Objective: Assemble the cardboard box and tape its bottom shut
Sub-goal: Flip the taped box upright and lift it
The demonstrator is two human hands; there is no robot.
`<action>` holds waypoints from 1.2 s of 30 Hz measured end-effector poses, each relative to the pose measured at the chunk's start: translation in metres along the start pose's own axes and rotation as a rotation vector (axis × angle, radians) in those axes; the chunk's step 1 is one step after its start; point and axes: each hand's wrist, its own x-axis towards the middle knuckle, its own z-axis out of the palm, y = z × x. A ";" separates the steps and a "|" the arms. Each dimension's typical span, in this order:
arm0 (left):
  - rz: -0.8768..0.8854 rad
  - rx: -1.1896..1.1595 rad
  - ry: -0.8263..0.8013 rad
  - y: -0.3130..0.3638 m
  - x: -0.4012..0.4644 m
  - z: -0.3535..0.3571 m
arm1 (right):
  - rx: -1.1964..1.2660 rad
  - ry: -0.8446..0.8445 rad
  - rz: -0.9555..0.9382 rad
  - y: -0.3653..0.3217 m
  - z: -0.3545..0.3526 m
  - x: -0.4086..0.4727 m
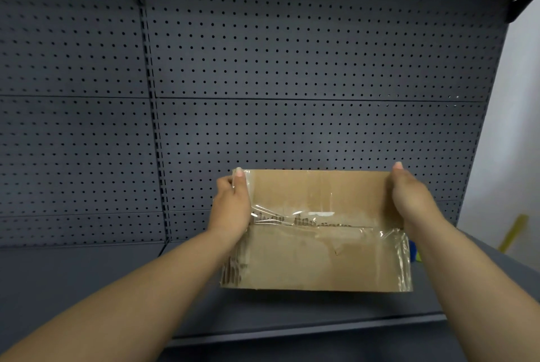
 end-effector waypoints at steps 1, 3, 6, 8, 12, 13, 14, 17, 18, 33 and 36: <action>-0.025 -0.032 -0.017 -0.002 0.001 0.000 | 0.015 0.014 -0.009 0.002 0.004 -0.003; -0.066 -0.076 -0.051 -0.009 0.003 -0.002 | 0.068 0.047 -0.033 0.006 0.012 -0.011; -0.110 -0.146 -0.060 -0.018 0.001 -0.007 | 0.151 0.119 -0.048 0.018 0.028 -0.022; -0.176 -0.197 -0.036 -0.023 -0.001 -0.013 | 0.208 0.160 -0.030 0.026 0.036 -0.029; -0.258 -0.244 -0.008 -0.021 -0.009 -0.020 | 0.207 0.170 0.012 0.030 0.037 -0.033; -0.283 -0.268 0.005 -0.017 -0.009 -0.023 | 0.200 0.162 0.037 0.028 0.035 -0.030; -0.311 -0.288 0.018 -0.014 -0.006 -0.025 | 0.198 0.150 0.067 0.025 0.032 -0.027; -0.460 -0.365 0.051 -0.032 0.023 -0.028 | 0.231 0.067 0.212 0.019 0.022 -0.018; -0.483 -0.382 0.061 -0.051 0.040 -0.027 | 0.245 0.031 0.251 0.018 0.019 -0.016; -0.301 -0.391 -0.085 -0.045 -0.038 -0.054 | 0.293 -0.272 0.129 0.036 -0.002 -0.081; -0.246 -0.371 -0.069 -0.045 -0.056 -0.058 | 0.314 -0.257 0.052 0.043 -0.009 -0.090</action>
